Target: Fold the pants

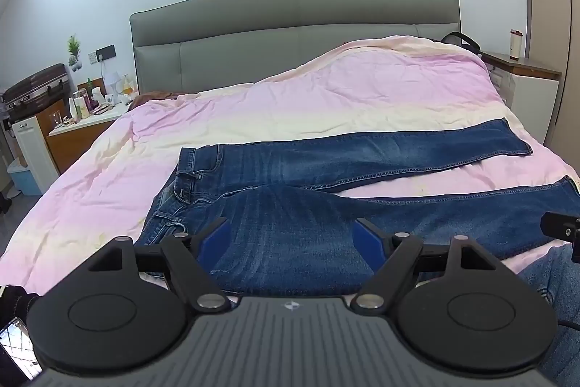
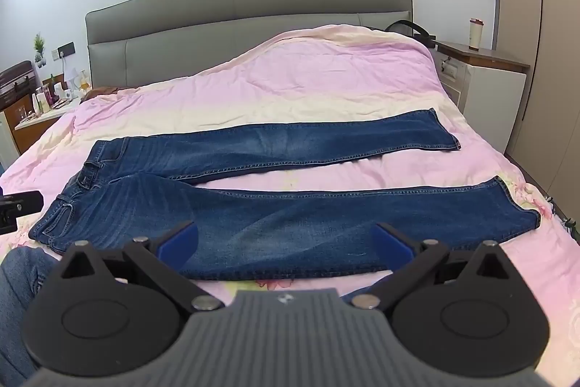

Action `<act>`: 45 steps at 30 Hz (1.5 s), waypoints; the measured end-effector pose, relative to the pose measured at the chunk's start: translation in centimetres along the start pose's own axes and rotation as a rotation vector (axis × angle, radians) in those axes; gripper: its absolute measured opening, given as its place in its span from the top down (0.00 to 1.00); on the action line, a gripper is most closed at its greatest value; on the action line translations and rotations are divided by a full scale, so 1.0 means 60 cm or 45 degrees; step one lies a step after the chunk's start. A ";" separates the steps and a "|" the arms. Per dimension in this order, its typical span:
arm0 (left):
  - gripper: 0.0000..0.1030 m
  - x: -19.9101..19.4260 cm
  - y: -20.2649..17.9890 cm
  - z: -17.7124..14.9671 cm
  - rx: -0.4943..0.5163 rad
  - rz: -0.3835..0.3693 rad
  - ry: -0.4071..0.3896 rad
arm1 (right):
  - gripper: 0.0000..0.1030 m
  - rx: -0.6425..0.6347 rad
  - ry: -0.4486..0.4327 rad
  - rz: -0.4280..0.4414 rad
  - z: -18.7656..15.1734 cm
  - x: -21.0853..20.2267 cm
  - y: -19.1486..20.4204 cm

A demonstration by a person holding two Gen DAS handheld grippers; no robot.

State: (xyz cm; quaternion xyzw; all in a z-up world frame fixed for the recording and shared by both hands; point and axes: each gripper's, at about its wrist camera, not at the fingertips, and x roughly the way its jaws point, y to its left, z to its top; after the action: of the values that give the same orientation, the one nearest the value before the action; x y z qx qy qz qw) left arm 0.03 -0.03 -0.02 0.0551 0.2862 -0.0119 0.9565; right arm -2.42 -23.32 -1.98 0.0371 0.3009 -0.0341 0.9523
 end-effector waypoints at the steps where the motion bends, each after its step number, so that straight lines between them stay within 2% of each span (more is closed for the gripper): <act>1: 0.13 0.000 0.000 0.000 0.001 0.002 -0.007 | 0.05 -0.033 -0.018 -0.018 -0.002 -0.005 0.013; 5: 0.13 0.000 0.000 0.000 -0.002 -0.001 -0.015 | 0.05 0.013 0.018 0.017 0.006 -0.007 -0.004; 8: 0.13 0.000 -0.001 0.000 -0.006 -0.013 -0.007 | 0.05 0.004 0.047 -0.004 0.008 0.002 0.004; 45: 0.13 0.006 0.013 0.002 -0.022 -0.010 0.020 | 0.05 -0.039 0.046 -0.050 0.013 -0.001 0.020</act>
State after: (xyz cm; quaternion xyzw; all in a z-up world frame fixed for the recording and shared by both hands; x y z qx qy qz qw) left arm 0.41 0.73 -0.04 0.0459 0.2940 -0.0128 0.9546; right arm -1.94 -22.21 -1.25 0.0171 0.3194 -0.0474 0.9463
